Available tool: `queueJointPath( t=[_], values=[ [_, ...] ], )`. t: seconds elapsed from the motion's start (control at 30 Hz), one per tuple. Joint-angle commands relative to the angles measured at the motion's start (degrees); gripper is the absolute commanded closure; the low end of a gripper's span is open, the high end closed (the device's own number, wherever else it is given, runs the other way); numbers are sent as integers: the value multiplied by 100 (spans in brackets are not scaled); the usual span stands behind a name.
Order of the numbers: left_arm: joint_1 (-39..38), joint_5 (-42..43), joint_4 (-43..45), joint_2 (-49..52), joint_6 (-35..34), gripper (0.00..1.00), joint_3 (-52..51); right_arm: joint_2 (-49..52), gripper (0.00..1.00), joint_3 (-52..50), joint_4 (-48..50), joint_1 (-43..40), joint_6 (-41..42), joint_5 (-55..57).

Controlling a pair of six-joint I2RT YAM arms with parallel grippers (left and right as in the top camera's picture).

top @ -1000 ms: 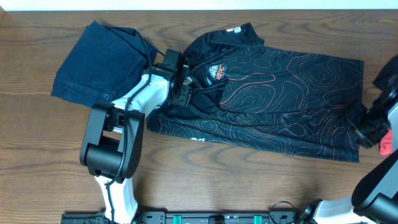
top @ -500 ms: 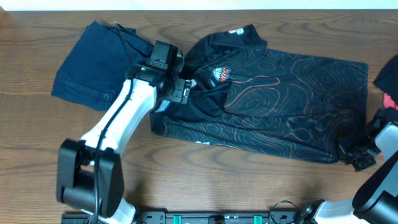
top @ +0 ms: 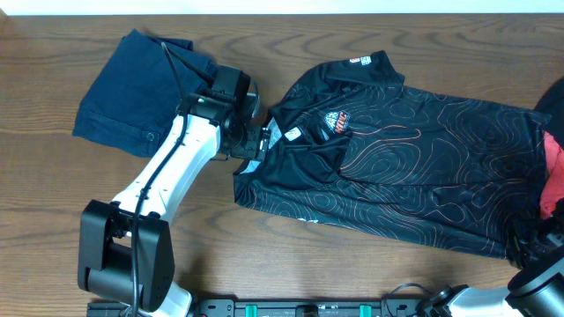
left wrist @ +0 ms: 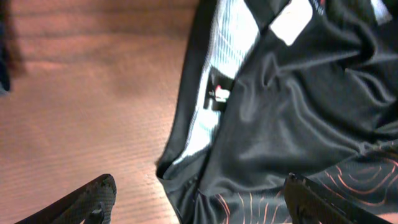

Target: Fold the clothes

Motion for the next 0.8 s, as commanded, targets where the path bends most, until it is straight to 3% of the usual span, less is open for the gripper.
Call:
queueJointPath(
  t=[0.0,0.27,0.4,0.63,0.77],
  values=[
    [-9,339,-59,15,-74,12,-120,120,60,472,-192,-66,-271,-483],
    [-9,616,2,11,79,13,107,120,60,2103,-1174,-11,-1377,-2747],
    [-7,542,-79,125,205,14,-118,120,57,2334,-1248,162,-1873,-3733],
    [-7,-11,-55,713,205,15,-557,120,54,2334,-1209,490,-2006,-3901],
    [-4,-105,-31,1165,203,21,-557,120,54,2334,-1193,643,-2006,-3904]
  ],
)
